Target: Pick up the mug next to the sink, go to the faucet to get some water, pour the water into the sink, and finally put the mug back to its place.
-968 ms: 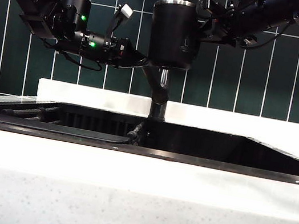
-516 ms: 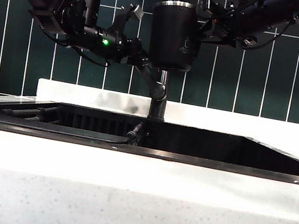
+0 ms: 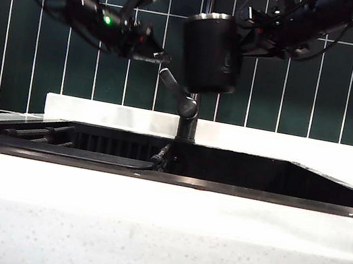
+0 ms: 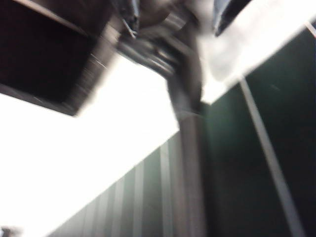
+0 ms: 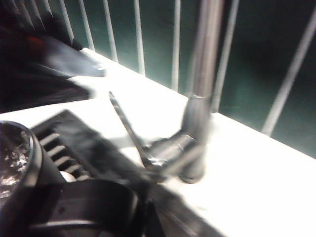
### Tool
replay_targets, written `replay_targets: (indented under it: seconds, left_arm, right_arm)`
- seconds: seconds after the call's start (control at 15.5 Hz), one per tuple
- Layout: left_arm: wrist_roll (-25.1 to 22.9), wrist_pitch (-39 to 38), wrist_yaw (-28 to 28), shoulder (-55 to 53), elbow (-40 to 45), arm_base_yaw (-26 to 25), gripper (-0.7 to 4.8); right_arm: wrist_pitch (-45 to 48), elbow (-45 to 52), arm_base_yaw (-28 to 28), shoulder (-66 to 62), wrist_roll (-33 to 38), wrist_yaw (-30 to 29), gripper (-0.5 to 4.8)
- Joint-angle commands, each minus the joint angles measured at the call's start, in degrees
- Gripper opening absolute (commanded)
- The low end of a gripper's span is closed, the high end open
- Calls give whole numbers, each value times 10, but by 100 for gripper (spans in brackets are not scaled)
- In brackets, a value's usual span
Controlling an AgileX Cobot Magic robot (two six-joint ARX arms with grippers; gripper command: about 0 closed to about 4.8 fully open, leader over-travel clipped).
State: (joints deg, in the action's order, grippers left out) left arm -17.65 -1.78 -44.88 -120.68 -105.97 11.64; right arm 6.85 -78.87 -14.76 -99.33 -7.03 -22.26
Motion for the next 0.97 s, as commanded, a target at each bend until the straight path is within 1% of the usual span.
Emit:
replay_targets:
  seconds: [0.06, 0.19, 0.26, 0.32, 0.45, 0.52, 0.65, 0.77, 0.84, 0.97]
  left_arm:
    - [-67, -148, 24, 53, 20, 4, 193]
    - [-89, -215, 52, 95, 47, 6, 196]
    - [-86, -217, 53, 123, 76, 7, 211]
    - [-85, -217, 63, 165, 120, 9, 215]
    - [-83, -217, 68, 222, 183, 9, 215]
    - [-83, -215, 90, 254, 218, 9, 215]
    - [-80, -202, 104, 308, 282, 9, 215]
    - [-61, -176, 117, 358, 349, 9, 215]
    - [-44, -155, 117, 382, 390, 9, 215]
    - [-16, -121, 119, 420, 470, 9, 214]
  right_arm:
    - [-4, -6, 12, 28, -40, 33, -1]
    - [-28, -6, 17, 38, -76, 65, -1]
    - [-42, -6, 26, 39, -82, 76, -1]
    - [-66, -6, 30, 39, -83, 87, -1]
    - [-84, -6, 33, 39, -109, 101, -1]
    - [-92, -6, 33, 40, -133, 121, -1]
    - [-107, -6, 33, 40, -162, 153, -1]
    - [-131, -6, 32, 40, -230, 209, -1]
    - [-141, -6, 31, 40, -280, 250, -1]
    - [-144, -6, 31, 40, -336, 308, -1]
